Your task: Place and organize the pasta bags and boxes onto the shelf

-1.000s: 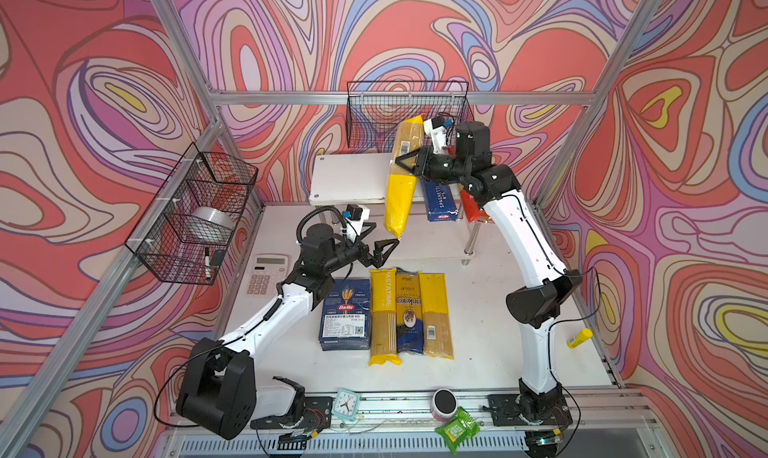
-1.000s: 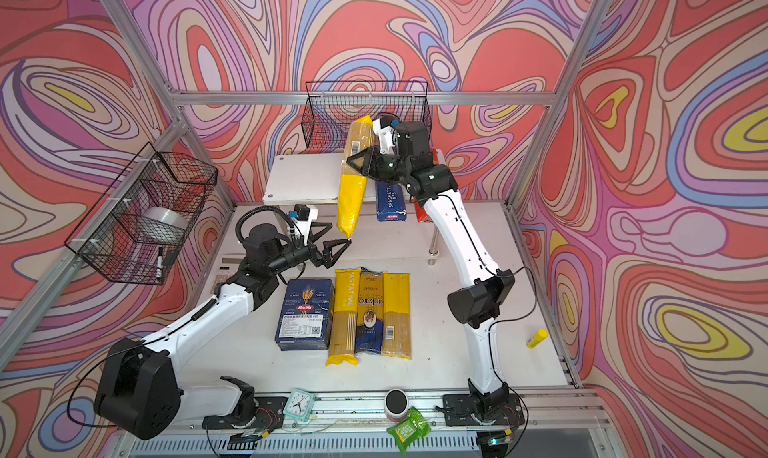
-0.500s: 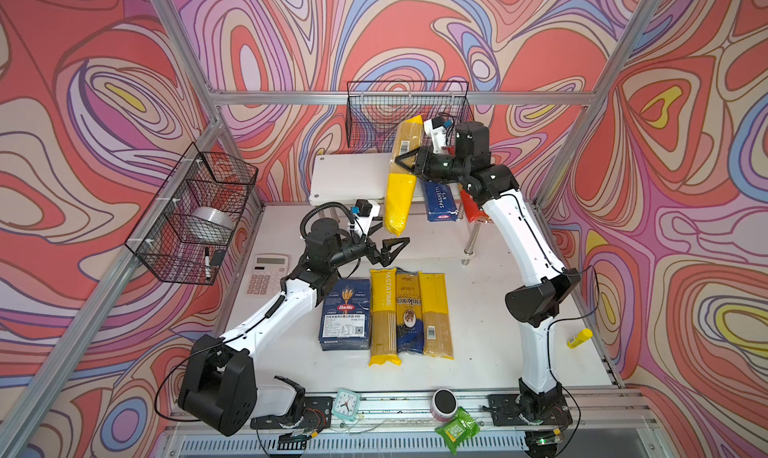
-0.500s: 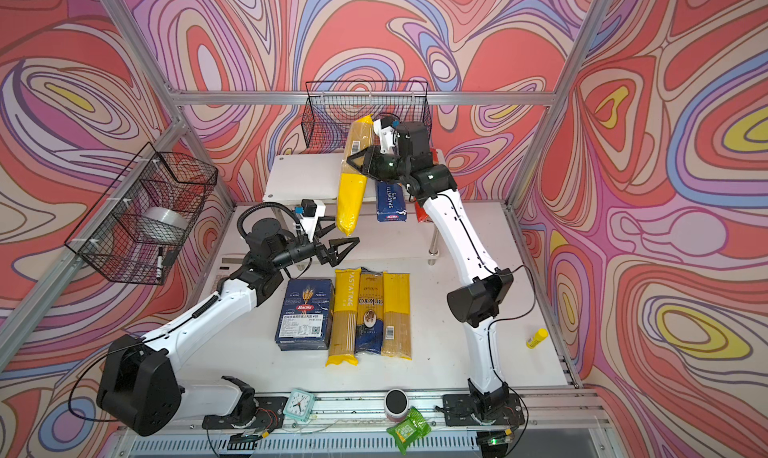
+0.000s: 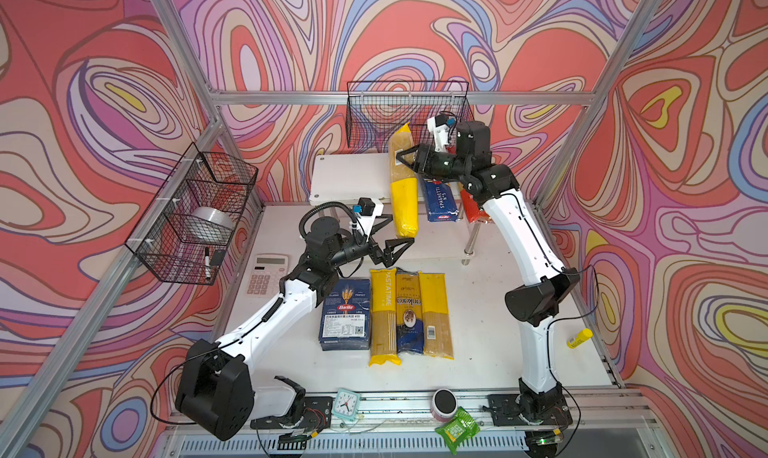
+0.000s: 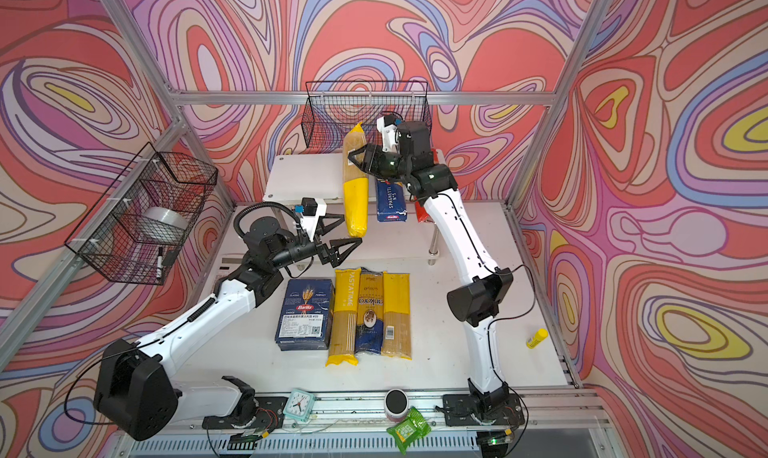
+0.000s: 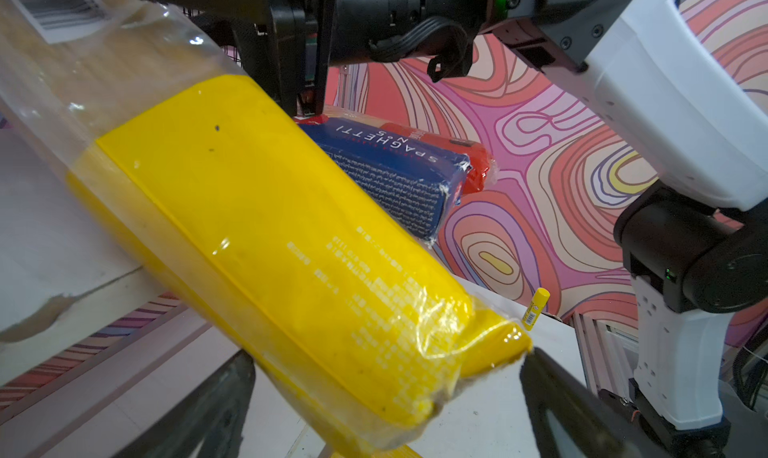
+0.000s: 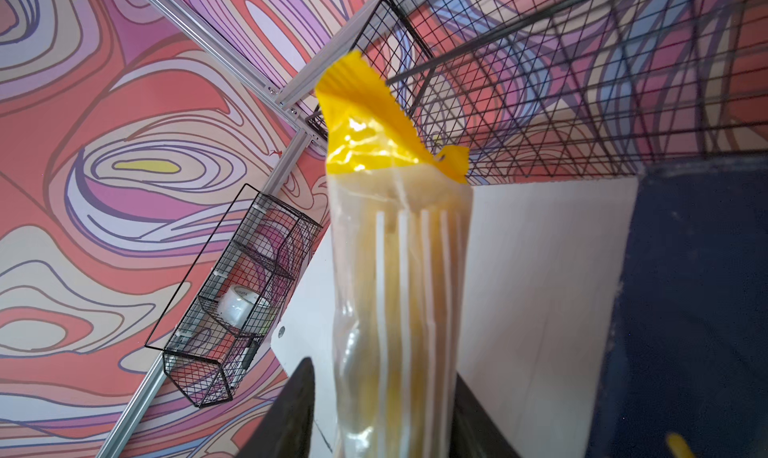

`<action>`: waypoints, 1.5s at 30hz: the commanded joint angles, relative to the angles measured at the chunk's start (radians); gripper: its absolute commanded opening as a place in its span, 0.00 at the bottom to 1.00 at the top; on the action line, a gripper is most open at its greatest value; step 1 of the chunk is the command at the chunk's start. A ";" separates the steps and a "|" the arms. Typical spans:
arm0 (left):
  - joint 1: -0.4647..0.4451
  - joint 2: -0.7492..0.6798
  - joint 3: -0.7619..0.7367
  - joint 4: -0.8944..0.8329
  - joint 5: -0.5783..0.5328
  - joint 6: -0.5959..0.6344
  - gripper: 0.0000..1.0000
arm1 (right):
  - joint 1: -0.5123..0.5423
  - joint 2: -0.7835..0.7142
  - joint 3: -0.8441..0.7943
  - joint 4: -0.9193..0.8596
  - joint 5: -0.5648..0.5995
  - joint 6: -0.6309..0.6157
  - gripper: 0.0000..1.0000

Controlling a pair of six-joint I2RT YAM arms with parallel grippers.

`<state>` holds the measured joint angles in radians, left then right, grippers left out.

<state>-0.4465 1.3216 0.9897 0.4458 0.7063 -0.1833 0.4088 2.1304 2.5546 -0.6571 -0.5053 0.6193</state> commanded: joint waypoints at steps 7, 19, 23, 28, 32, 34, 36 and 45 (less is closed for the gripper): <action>-0.017 0.007 0.080 -0.039 0.009 0.000 1.00 | -0.005 -0.008 0.044 0.027 0.034 -0.027 0.47; -0.018 -0.131 0.063 -0.334 -0.232 0.062 1.00 | 0.006 -0.086 0.014 -0.010 -0.032 -0.156 0.46; -0.016 -0.204 0.066 -0.500 -0.397 0.060 1.00 | 0.061 -0.231 -0.124 -0.091 -0.065 -0.349 0.46; 0.003 -0.323 -0.030 -0.577 -0.528 0.006 1.00 | 0.164 -0.533 -0.518 -0.138 0.043 -0.529 0.48; 0.045 -0.379 -0.108 -0.595 -0.558 -0.049 1.00 | 0.187 -0.751 -0.837 -0.092 0.086 -0.570 0.50; 0.072 -0.392 -0.146 -0.589 -0.548 -0.074 1.00 | 0.188 -0.819 -0.954 -0.099 0.120 -0.581 0.50; 0.100 -0.402 -0.180 -0.587 -0.540 -0.090 1.00 | 0.191 -0.872 -1.077 -0.104 0.138 -0.587 0.51; 0.125 -0.461 -0.372 -0.523 -0.616 -0.049 1.00 | 0.214 -0.943 -1.423 0.032 0.199 -0.578 0.61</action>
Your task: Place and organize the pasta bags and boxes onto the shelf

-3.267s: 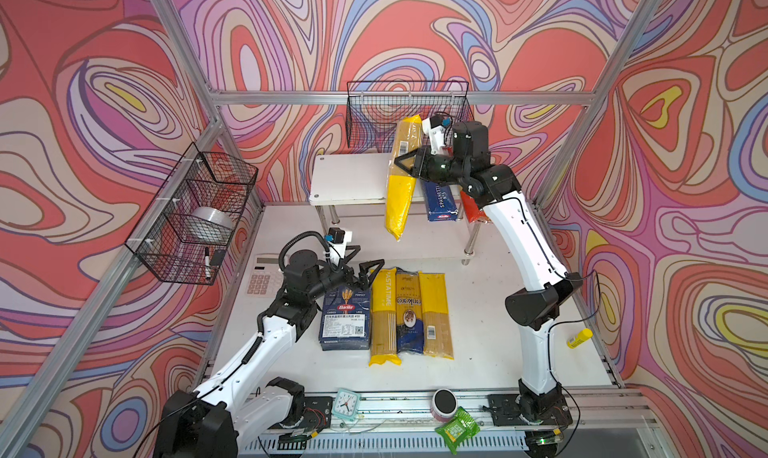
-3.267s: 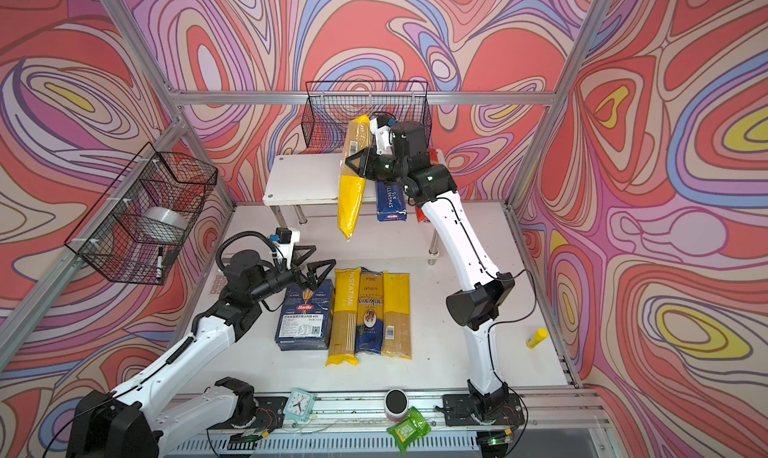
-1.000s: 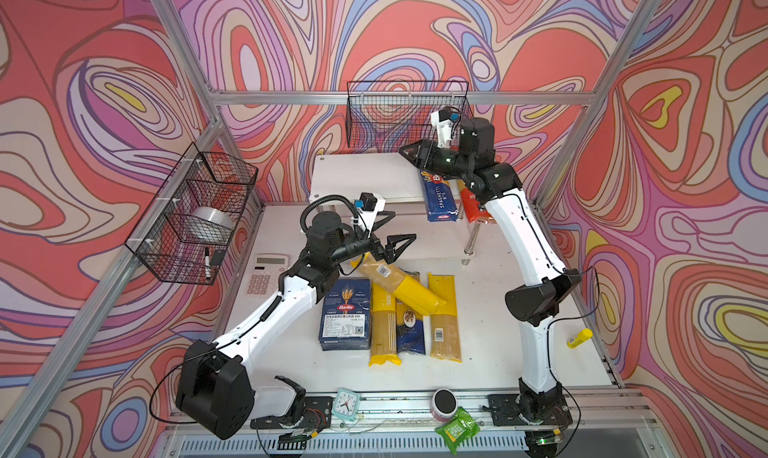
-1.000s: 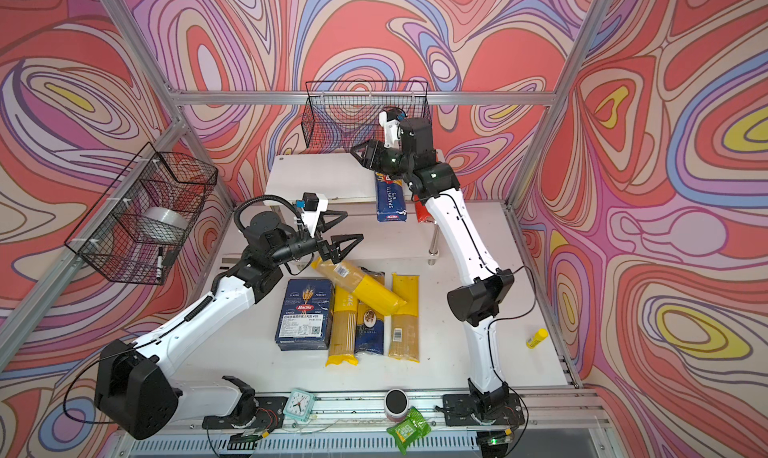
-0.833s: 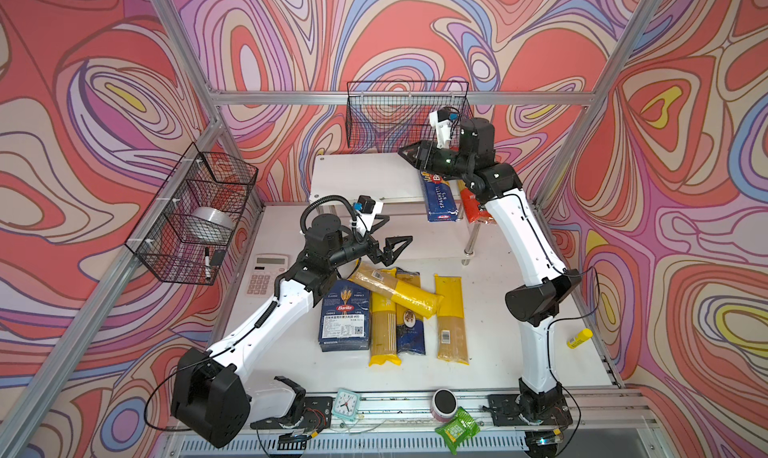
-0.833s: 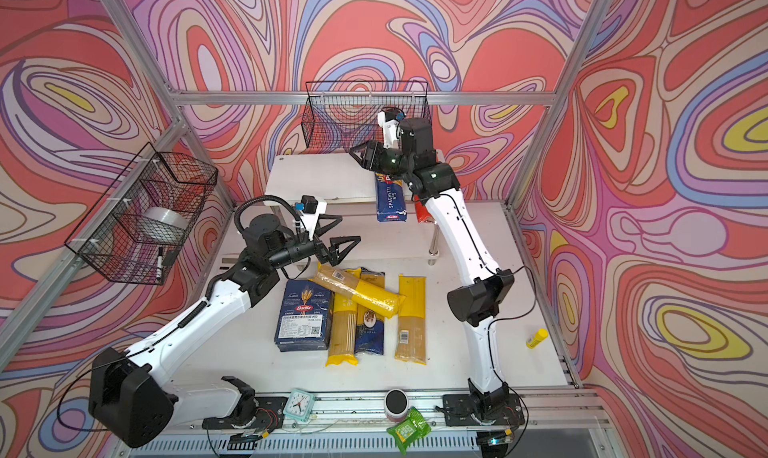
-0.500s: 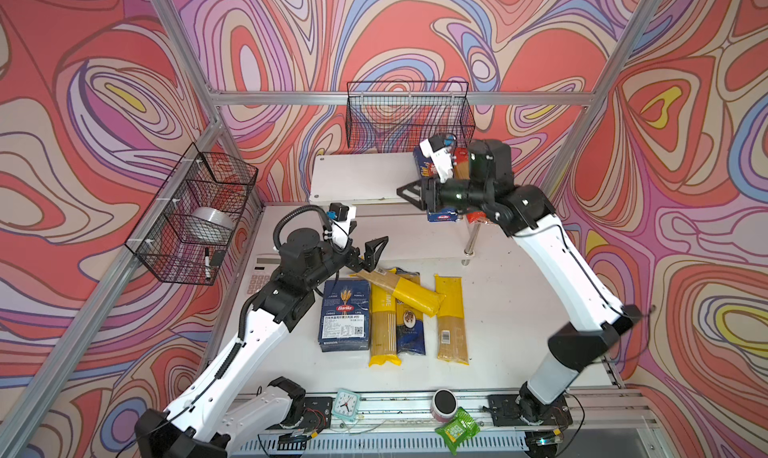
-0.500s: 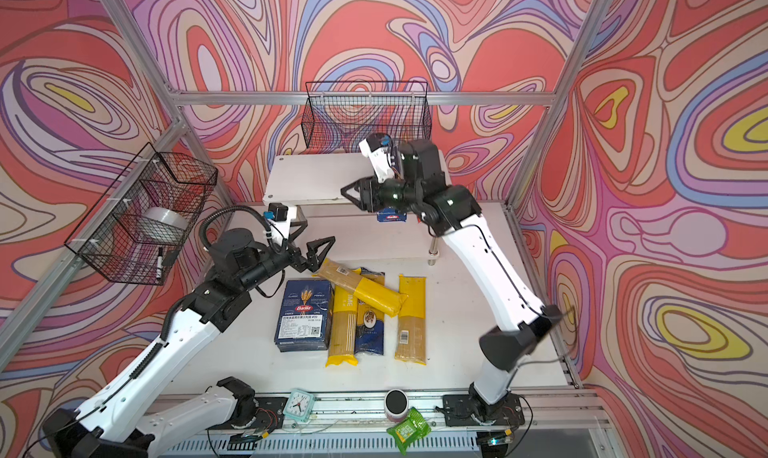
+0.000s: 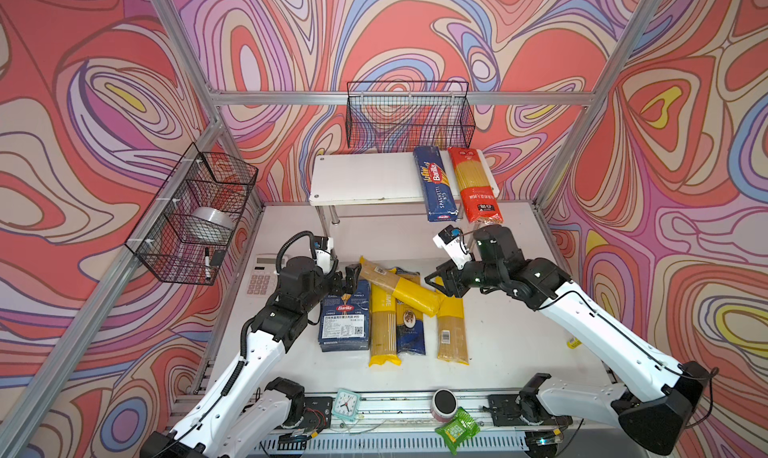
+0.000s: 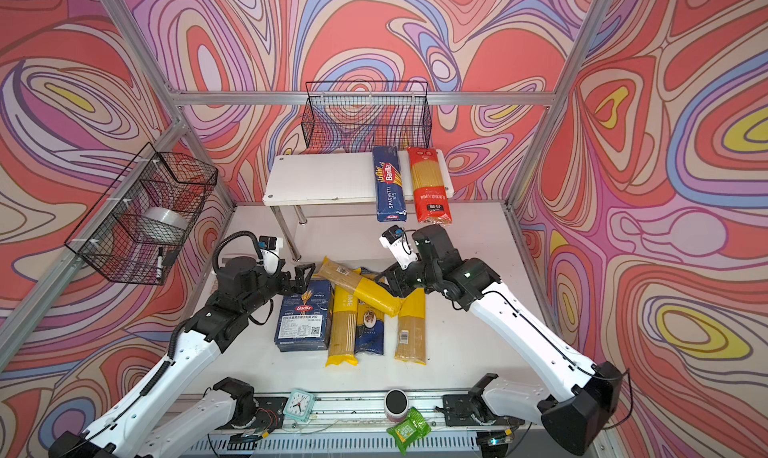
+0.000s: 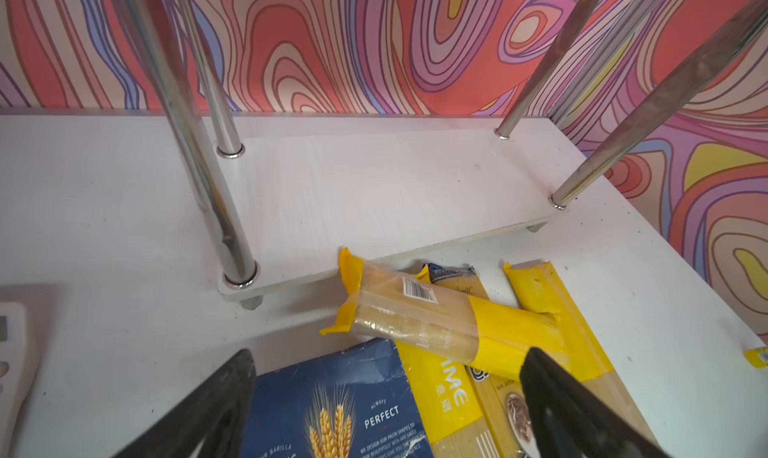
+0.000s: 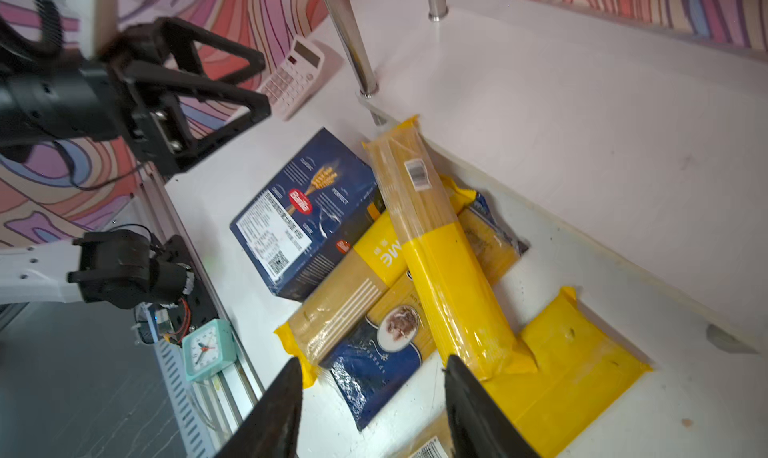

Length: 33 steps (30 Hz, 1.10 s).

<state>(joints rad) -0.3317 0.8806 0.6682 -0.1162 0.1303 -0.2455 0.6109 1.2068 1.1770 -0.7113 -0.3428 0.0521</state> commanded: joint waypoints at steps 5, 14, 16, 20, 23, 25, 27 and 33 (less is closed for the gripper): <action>0.012 -0.033 -0.223 0.173 -0.061 0.033 1.00 | 0.021 0.033 -0.177 0.255 0.008 -0.012 0.69; 0.012 -0.093 -0.303 0.211 -0.147 0.092 1.00 | 0.070 0.261 -0.167 0.302 0.159 -0.131 0.91; 0.013 -0.098 -0.311 0.213 -0.162 0.099 1.00 | 0.078 0.308 -0.158 0.304 0.183 -0.156 0.93; 0.015 -0.094 -0.315 0.230 -0.152 0.130 1.00 | 0.084 0.387 -0.148 0.328 0.201 -0.200 0.94; 0.019 -0.083 -0.309 0.225 -0.155 0.132 1.00 | 0.091 0.435 -0.135 0.328 0.266 -0.225 0.94; 0.021 -0.080 -0.308 0.227 -0.137 0.136 1.00 | 0.095 0.455 -0.136 0.337 0.294 -0.238 0.96; 0.020 -0.078 -0.307 0.227 -0.131 0.137 1.00 | 0.095 0.466 -0.145 0.365 0.303 -0.249 0.97; 0.022 -0.062 -0.299 0.225 -0.121 0.140 1.00 | 0.095 0.517 -0.141 0.414 0.327 -0.279 0.97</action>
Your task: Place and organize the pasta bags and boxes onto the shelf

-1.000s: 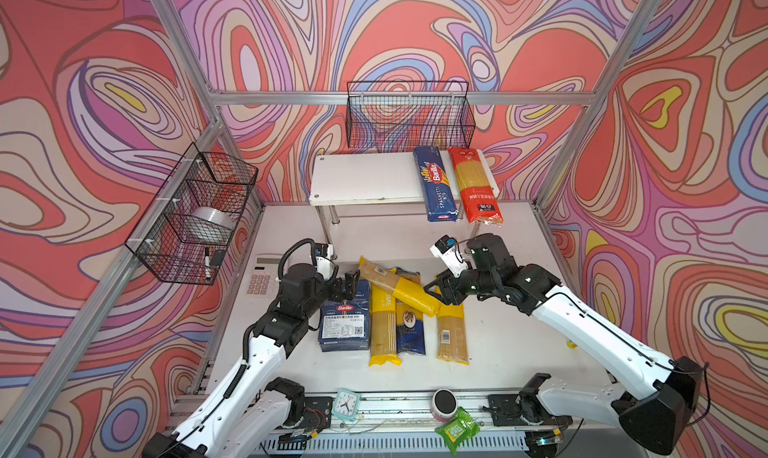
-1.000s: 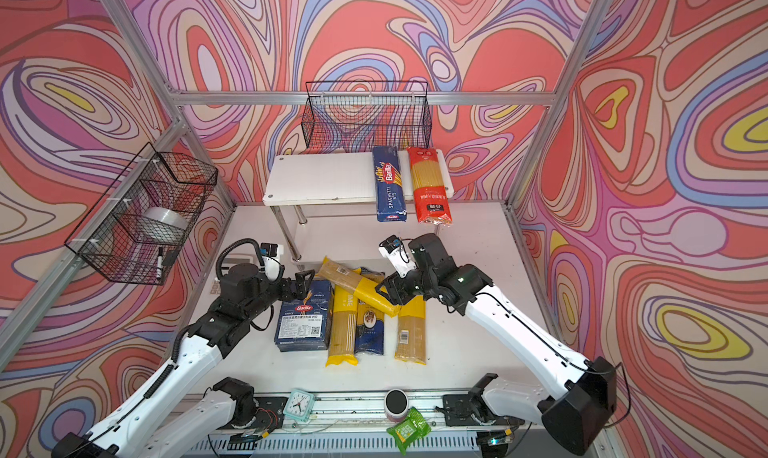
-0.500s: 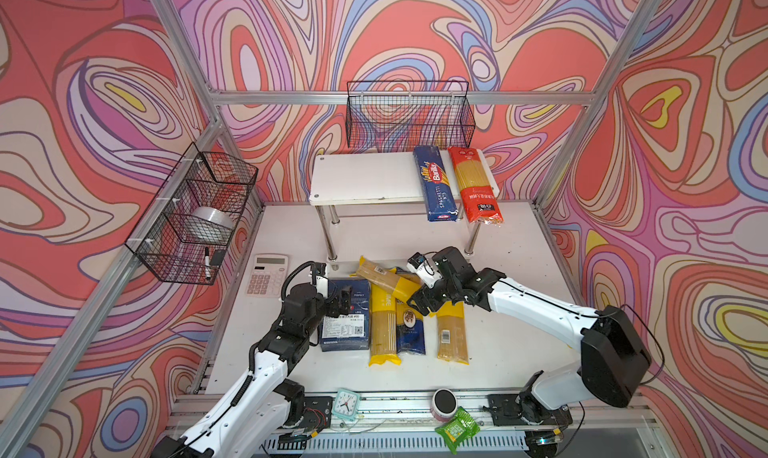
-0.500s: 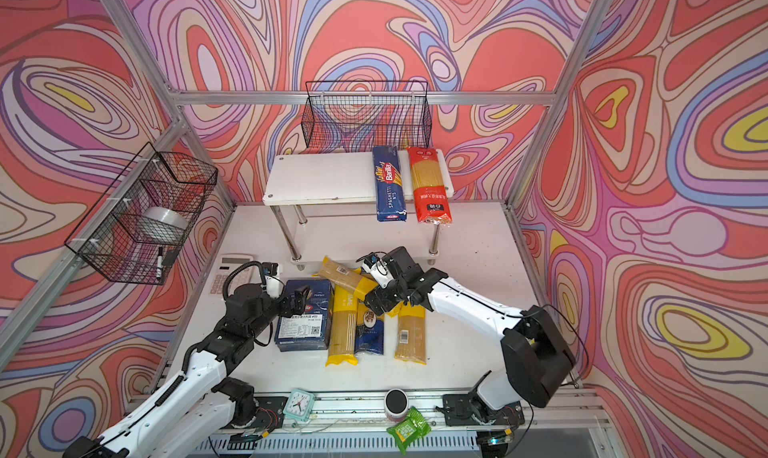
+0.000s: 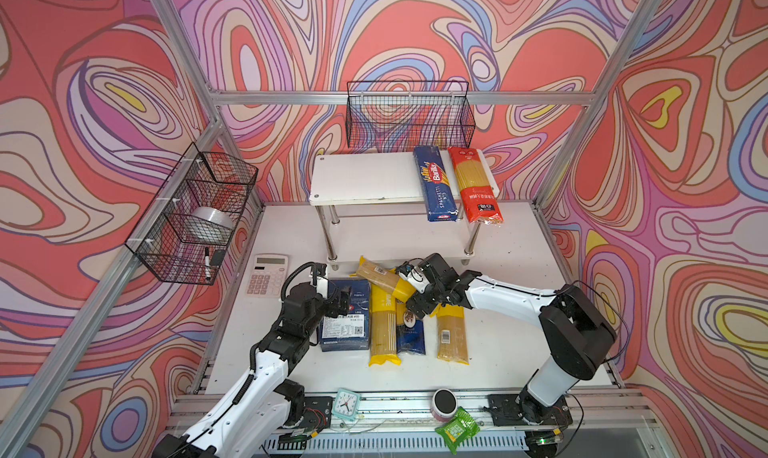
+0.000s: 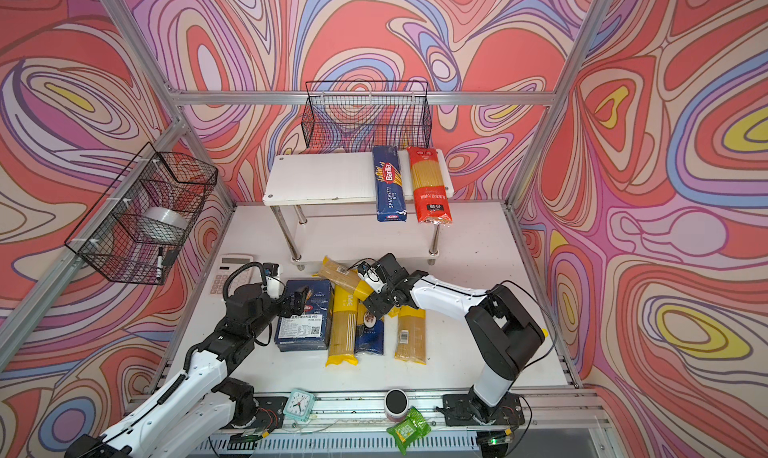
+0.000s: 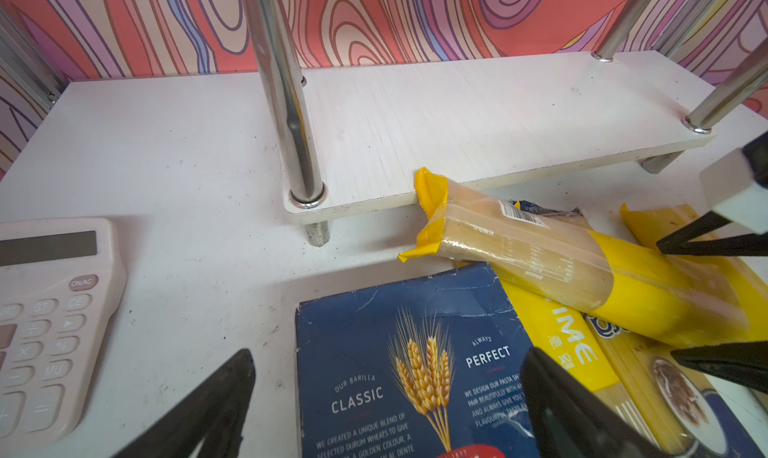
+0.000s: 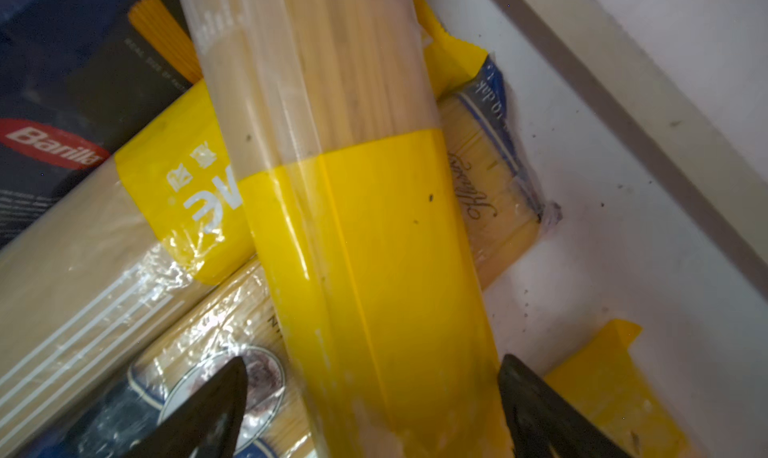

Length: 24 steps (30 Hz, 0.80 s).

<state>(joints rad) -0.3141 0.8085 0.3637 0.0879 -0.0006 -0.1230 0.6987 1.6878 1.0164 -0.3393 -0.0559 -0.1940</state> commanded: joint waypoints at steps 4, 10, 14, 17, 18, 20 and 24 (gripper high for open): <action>0.005 0.018 0.009 0.021 0.020 0.022 1.00 | 0.007 0.069 0.021 0.080 0.043 -0.041 0.97; 0.006 0.002 0.002 0.020 0.018 0.020 1.00 | 0.006 0.150 0.074 0.035 -0.007 -0.037 0.93; 0.007 -0.015 -0.001 0.005 0.018 0.022 1.00 | -0.003 0.157 0.083 0.024 -0.025 -0.036 0.88; 0.007 -0.034 -0.008 0.001 0.011 0.020 1.00 | -0.011 0.165 0.089 0.005 -0.033 -0.033 0.83; 0.007 -0.041 -0.013 0.002 0.008 0.019 1.00 | -0.011 0.171 0.094 -0.007 -0.037 -0.035 0.81; 0.007 -0.050 -0.016 -0.001 0.001 0.019 1.00 | -0.010 0.176 0.094 -0.019 -0.036 -0.039 0.70; 0.006 -0.054 -0.013 -0.011 -0.013 0.021 1.00 | -0.010 0.158 0.077 -0.005 -0.026 -0.033 0.64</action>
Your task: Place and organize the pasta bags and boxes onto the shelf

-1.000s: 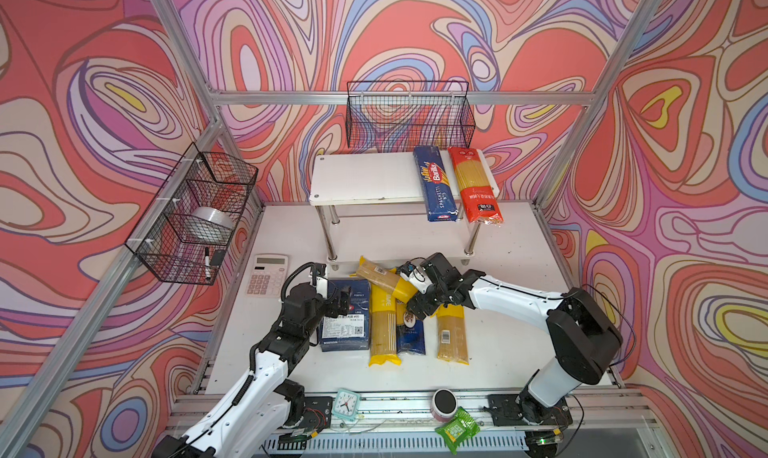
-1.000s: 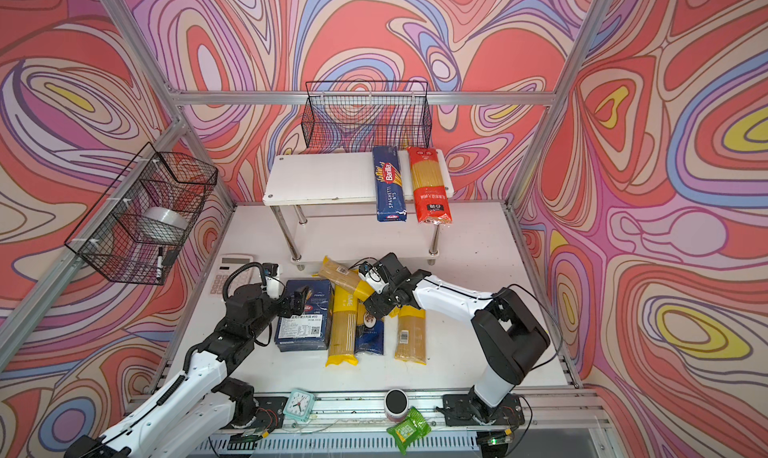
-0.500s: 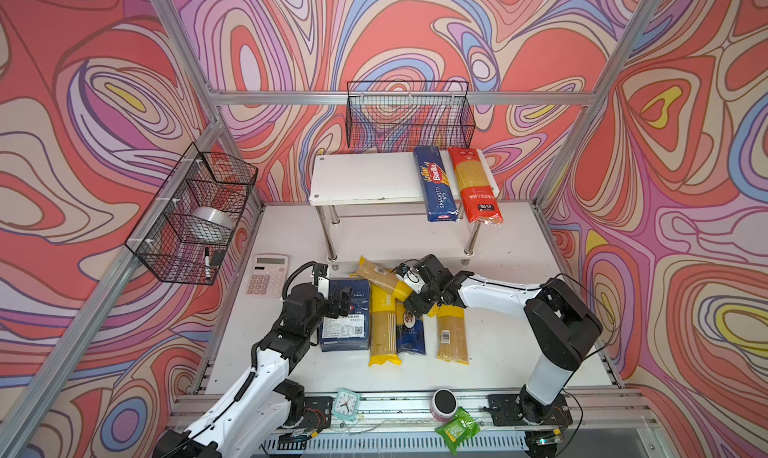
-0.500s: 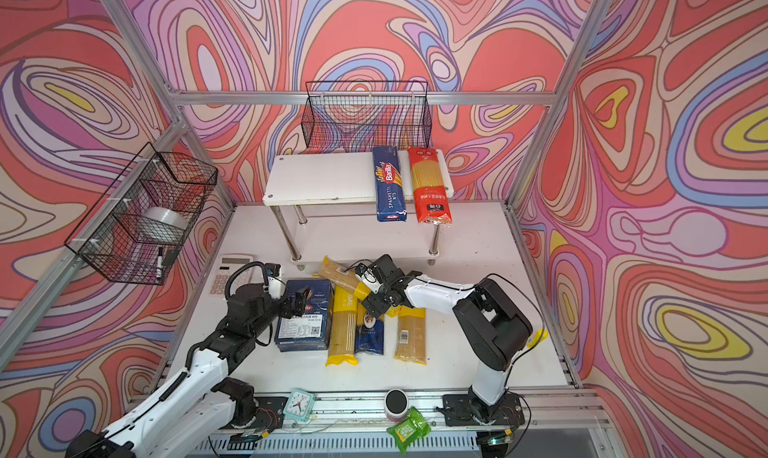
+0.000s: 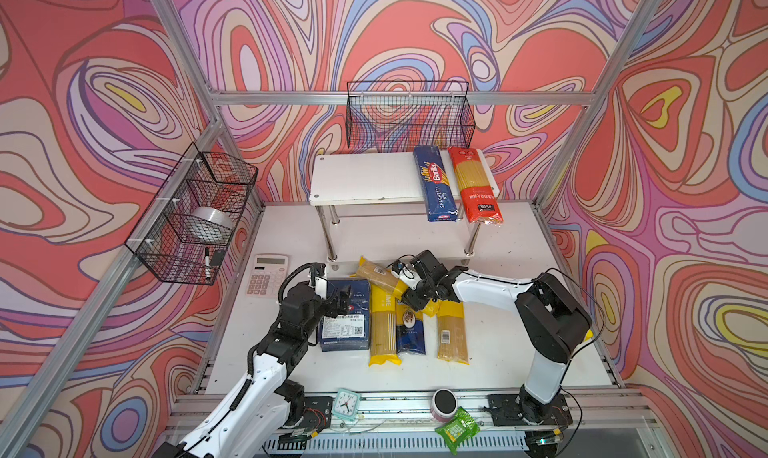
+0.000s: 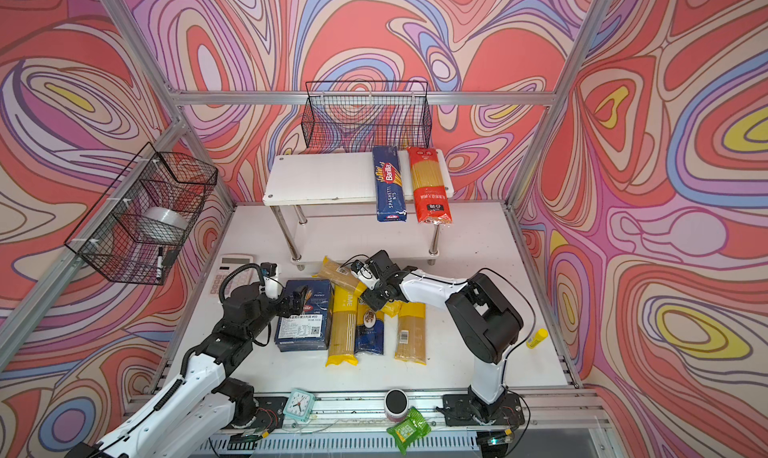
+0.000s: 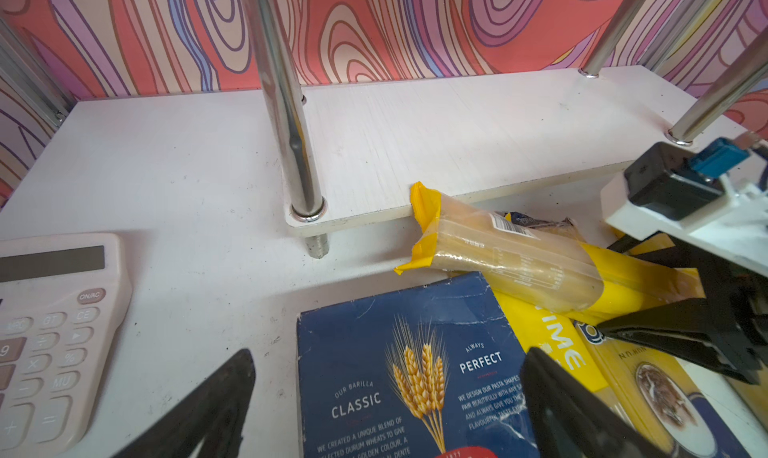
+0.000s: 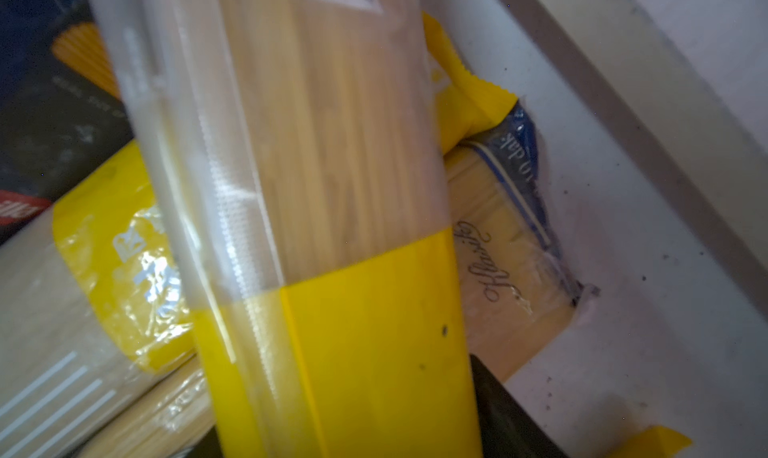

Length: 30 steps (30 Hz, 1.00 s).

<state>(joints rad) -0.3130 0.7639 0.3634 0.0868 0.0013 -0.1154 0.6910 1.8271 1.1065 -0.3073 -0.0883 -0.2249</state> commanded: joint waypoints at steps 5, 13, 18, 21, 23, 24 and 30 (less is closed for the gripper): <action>0.005 0.008 -0.005 -0.012 -0.009 0.018 1.00 | -0.002 0.003 -0.018 -0.021 0.001 0.026 0.47; 0.005 0.025 0.003 -0.011 0.000 0.032 1.00 | 0.001 -0.049 -0.023 -0.007 -0.012 0.145 0.28; 0.006 0.028 0.003 -0.007 -0.009 0.035 1.00 | 0.008 -0.117 -0.031 -0.019 -0.021 0.246 0.15; 0.006 0.032 0.006 -0.007 -0.008 0.034 1.00 | 0.024 -0.159 -0.034 -0.034 -0.015 0.295 0.06; 0.006 0.037 0.008 -0.007 -0.005 0.036 1.00 | 0.031 -0.187 -0.033 -0.045 -0.016 0.327 0.01; 0.005 0.041 0.010 -0.007 -0.003 0.035 1.00 | 0.035 -0.198 -0.031 -0.049 -0.018 0.338 0.01; 0.005 0.077 0.028 -0.012 0.005 0.039 1.00 | 0.096 -0.277 0.001 -0.095 -0.008 0.410 0.00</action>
<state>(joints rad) -0.3130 0.8261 0.3637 0.0853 -0.0010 -0.0963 0.7547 1.6234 1.0618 -0.4419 -0.0982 0.1192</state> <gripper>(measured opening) 0.994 0.327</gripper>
